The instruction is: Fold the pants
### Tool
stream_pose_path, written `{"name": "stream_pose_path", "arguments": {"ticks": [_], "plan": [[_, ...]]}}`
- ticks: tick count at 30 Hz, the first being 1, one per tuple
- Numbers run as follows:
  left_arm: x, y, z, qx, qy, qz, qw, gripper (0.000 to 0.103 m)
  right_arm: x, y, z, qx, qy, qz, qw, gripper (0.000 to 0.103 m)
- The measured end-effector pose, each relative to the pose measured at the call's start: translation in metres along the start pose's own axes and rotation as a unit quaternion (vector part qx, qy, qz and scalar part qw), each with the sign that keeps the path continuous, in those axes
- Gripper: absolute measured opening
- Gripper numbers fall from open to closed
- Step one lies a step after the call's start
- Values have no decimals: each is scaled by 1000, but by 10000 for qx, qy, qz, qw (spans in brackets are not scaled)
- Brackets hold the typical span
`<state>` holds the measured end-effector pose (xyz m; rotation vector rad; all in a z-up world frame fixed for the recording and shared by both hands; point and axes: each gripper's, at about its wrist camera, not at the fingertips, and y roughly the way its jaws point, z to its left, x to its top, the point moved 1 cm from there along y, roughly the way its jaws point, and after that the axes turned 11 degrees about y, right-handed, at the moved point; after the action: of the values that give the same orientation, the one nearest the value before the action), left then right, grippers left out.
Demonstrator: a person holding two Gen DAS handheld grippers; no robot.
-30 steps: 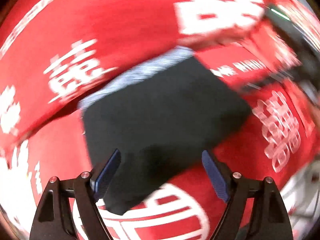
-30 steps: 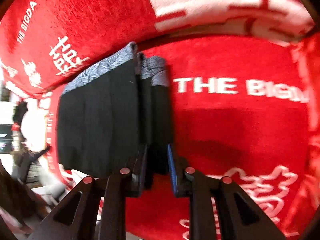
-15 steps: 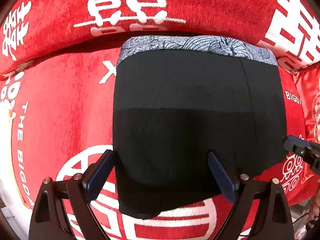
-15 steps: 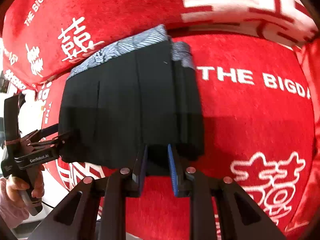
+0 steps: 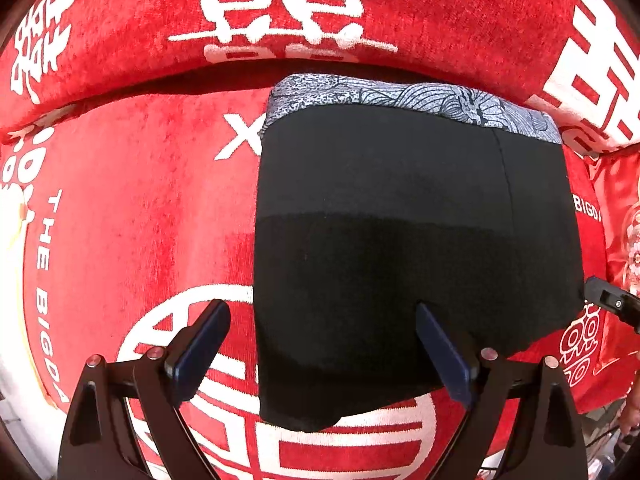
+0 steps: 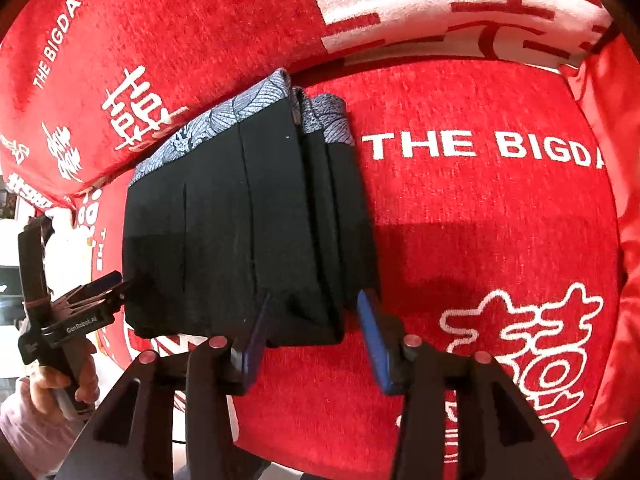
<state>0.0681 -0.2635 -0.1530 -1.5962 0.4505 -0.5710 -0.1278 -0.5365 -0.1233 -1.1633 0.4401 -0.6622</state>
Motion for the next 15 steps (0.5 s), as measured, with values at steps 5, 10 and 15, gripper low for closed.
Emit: {"name": "stream_pose_path", "arguments": {"ticks": [5,10,15], "plan": [[7,7,-5,186,92,77,9998,94,-1,2,2,-41,-61,42,10000,53],[10,4,-15,555,324,131,9978,102,-2,1,-1,-51,-24,49,10000,54],[13,4,-18,618,372,222,9971,102,-2,-2,-2,-33,-12,-23,10000,68]]}}
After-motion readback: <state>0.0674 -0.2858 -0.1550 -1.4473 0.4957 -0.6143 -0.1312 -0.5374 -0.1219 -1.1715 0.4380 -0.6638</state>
